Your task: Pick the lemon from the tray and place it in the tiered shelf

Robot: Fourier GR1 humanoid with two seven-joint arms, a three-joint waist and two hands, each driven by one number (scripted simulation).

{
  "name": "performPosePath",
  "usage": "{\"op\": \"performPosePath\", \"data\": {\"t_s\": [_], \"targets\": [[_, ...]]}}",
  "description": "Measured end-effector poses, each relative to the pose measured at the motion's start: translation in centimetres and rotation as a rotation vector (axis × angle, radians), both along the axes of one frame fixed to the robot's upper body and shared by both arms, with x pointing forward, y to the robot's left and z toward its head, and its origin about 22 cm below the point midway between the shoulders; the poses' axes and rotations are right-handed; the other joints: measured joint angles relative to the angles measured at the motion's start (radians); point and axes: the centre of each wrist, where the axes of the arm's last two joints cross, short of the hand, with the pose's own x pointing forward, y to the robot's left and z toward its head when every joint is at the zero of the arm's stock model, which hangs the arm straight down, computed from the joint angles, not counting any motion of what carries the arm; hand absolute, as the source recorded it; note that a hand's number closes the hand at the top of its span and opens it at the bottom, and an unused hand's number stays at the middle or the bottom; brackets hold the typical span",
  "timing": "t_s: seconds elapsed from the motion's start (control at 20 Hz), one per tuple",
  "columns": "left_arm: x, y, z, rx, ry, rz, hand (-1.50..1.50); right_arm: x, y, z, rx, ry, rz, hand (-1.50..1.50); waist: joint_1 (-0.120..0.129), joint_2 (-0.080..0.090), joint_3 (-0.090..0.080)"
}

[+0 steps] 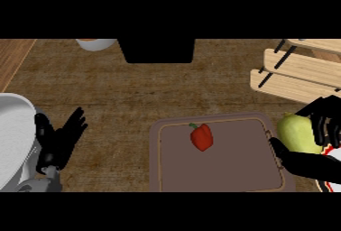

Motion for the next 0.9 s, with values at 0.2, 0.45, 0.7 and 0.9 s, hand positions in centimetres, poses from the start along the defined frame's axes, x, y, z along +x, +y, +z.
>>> {"op": "performPosePath", "data": {"t_s": [0.2, 0.45, 0.7, 0.9], "targets": [[-0.4, -0.4, -0.4, -0.004, 0.001, -0.008, 0.00, 0.0, -1.3, 4.9, 0.006, -0.057, -0.053, 1.50, 0.005, 0.001, 0.000], [-0.5, -0.7, -0.2, -0.007, 0.001, -0.010, 0.00, 1.6, -3.7, 9.5, 0.023, -0.124, -0.097, 1.50, 0.009, 0.002, 0.001], [-0.1, -0.6, -0.6, -0.005, -0.003, -0.008, 0.00, 3.8, -7.0, 13.3, 0.053, -0.147, -0.154, 1.50, 0.011, 0.003, 0.002], [-0.3, -0.6, -0.5, -0.008, -0.007, -0.014, 0.00, 6.1, -9.8, 15.7, 0.063, -0.145, -0.203, 1.50, 0.017, 0.005, 0.002]]}}
